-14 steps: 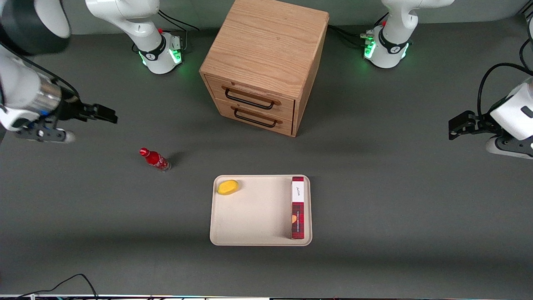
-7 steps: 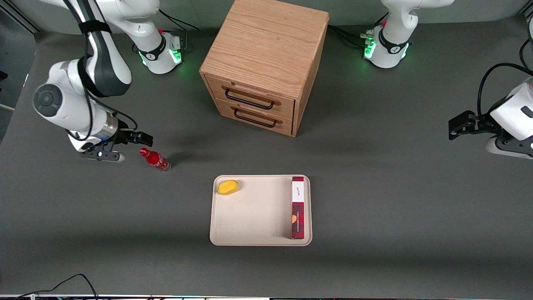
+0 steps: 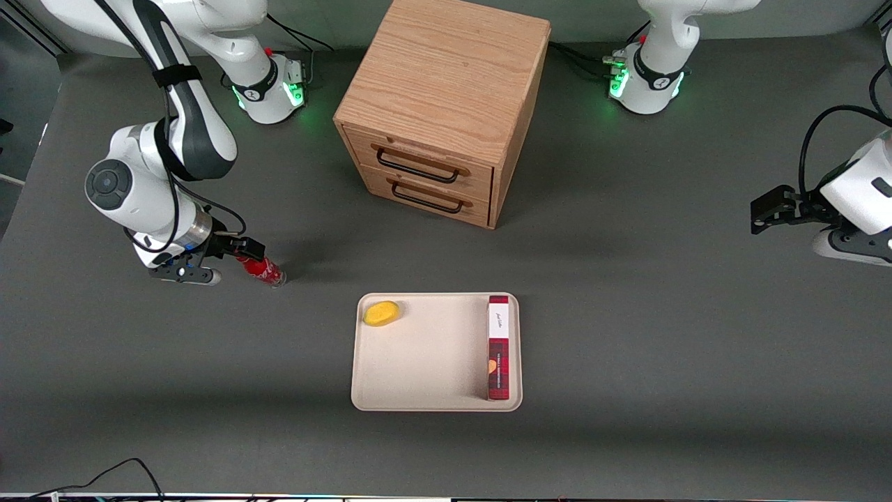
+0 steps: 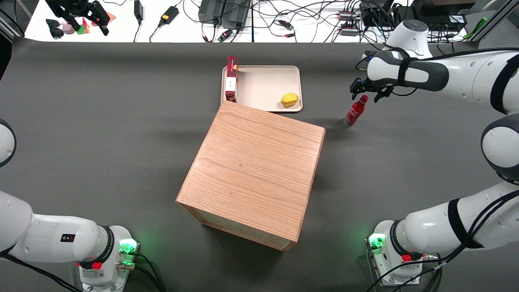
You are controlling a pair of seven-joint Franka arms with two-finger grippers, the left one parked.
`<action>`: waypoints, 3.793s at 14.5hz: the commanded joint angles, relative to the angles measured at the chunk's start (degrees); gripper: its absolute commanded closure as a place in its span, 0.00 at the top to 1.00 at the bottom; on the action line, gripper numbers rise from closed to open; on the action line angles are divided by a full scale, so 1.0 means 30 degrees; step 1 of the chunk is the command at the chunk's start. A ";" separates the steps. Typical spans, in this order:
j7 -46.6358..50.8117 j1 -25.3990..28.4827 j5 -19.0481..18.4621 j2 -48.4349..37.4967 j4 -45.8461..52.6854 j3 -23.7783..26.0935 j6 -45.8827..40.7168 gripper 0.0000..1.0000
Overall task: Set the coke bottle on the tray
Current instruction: 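Lower the open right gripper around the bottle's body and close it, then lift the held bottle with the right gripper and carry it toward the tray, then lower the bottle onto the tray beside the yellow lemon, then open the right gripper and raise it away from the bottle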
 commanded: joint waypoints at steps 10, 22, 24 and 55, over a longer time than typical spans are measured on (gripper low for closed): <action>0.0667 0.0112 -0.0462 -0.0004 -0.0393 0.0031 0.0322 0.00; -0.1560 0.0140 -0.0198 0.0224 1.4475 -0.0029 -1.6312 0.00; -0.0280 0.0286 0.0442 0.2123 1.8076 0.0409 -1.8160 0.00; 1.1872 0.2842 -0.5941 0.8772 2.3605 0.5124 -1.4456 1.00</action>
